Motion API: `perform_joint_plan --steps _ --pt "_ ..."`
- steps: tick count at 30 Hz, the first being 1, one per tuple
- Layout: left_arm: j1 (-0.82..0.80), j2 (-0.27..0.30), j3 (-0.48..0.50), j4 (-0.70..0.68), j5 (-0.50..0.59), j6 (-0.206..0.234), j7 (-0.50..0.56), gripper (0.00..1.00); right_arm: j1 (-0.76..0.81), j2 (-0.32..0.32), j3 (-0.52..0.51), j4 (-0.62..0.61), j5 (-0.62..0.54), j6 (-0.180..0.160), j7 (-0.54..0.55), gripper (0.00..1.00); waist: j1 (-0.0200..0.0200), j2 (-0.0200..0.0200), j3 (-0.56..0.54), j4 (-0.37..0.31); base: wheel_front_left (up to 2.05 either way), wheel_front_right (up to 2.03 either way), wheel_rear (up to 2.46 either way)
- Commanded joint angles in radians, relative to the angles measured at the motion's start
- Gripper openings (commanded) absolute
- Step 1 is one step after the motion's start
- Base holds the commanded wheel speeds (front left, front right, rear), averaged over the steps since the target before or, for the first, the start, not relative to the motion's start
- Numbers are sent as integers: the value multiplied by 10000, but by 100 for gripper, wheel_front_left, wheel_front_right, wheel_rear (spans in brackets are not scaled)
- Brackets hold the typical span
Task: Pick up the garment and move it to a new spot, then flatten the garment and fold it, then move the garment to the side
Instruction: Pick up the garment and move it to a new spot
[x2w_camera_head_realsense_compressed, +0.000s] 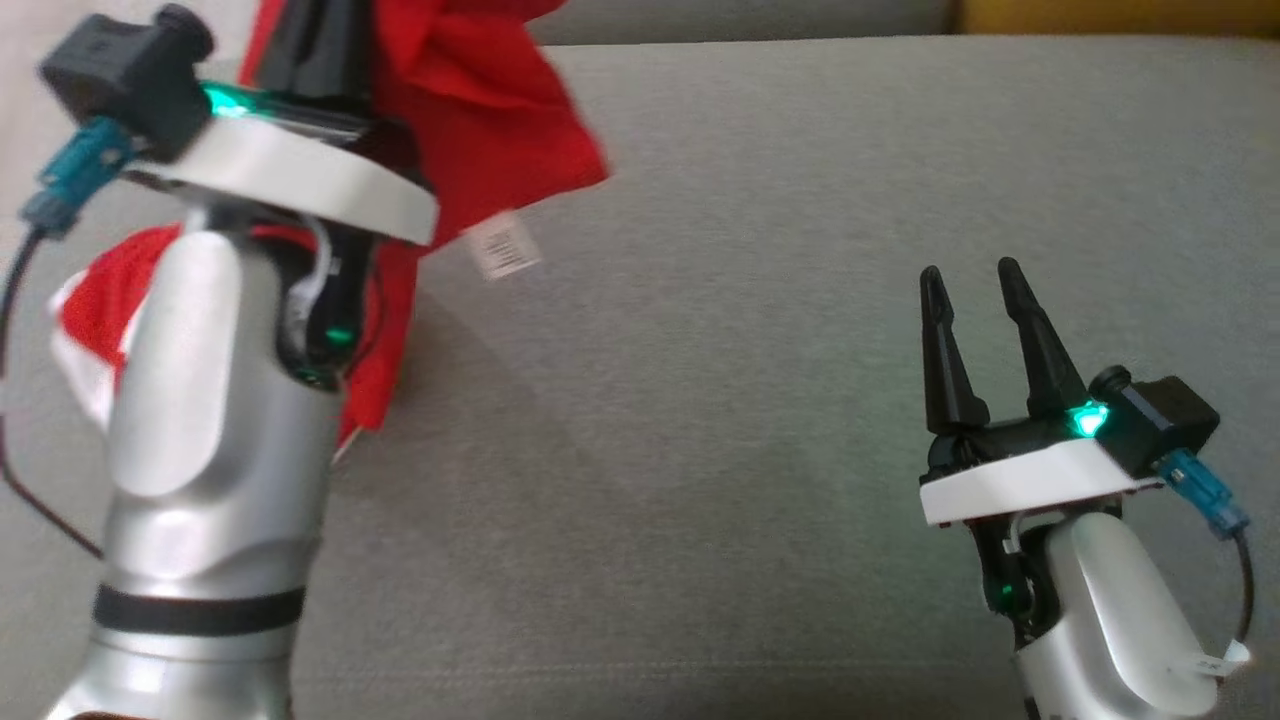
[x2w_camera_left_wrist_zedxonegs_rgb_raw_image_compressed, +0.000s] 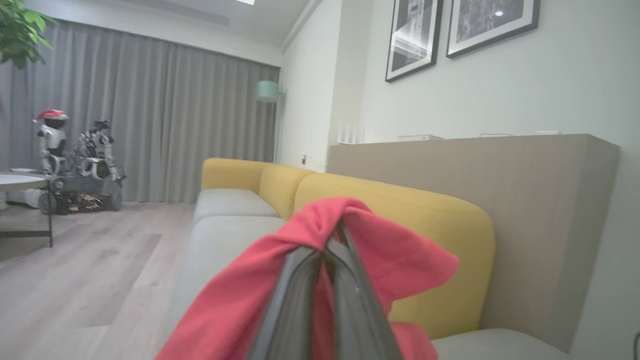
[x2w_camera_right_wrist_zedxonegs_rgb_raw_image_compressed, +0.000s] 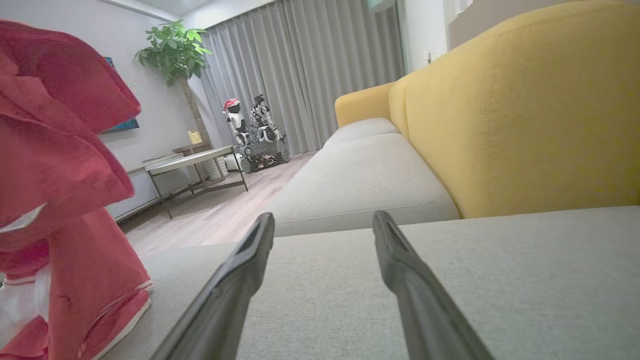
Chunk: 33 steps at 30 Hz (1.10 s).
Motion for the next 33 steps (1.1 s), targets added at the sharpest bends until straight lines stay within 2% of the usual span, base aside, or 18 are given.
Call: perform_joint_plan --steps 1,7,12,16,20,21,22,23,28,33 --pt "-592 134 150 -305 33 65 107 0 -338 -18 245 -426 18 -7 -117 100 0 -1 118 -574 0 0 0" --pt "-974 -245 -530 506 -29 243 19 0 -558 -18 371 -840 54 -7 -153 100 0 -1 475 -1723 0 0 0" --pt "-1508 -397 -1232 1514 -352 563 -366 0 -901 -18 463 -1411 -57 -7 -26 100 0 -1 1023 -2703 0 0 0" --pt "-1853 -412 -2361 2211 -1266 851 -687 0 -1048 -18 394 -1798 38 -7 16 100 0 -1 1400 -3347 0 0 0" --pt "-2063 -414 -3376 2575 -2047 1059 -853 0 -1050 -18 384 -1897 110 -7 7 100 0 -1 1608 -3627 0 0 0" --pt "-2127 -414 -3740 2675 -2274 1119 -895 5 -1043 -18 397 -1905 127 -7 -1 100 0 -1 1656 -3673 0 0 0" --pt "-2188 -414 -4107 2785 -2471 1154 -926 90 -1034 -18 416 -1903 142 -7 -10 100 0 -1 1688 -3706 0 0 0" --pt "-2239 -415 -4419 2872 -2687 1197 -957 100 -1024 -18 431 -1895 155 -7 -21 100 0 -1 1709 -3723 0 0 0" --pt "-2446 -416 -5259 3212 -3331 1389 -1089 100 -906 -18 215 -1768 156 -7 -84 100 0 -1 1593 -3351 0 0 0" --pt "-2413 -415 -4712 3181 -3184 1541 -1119 100 -801 -18 4 -1570 -66 -7 -108 100 0 -1 1166 -2497 0 0 0"
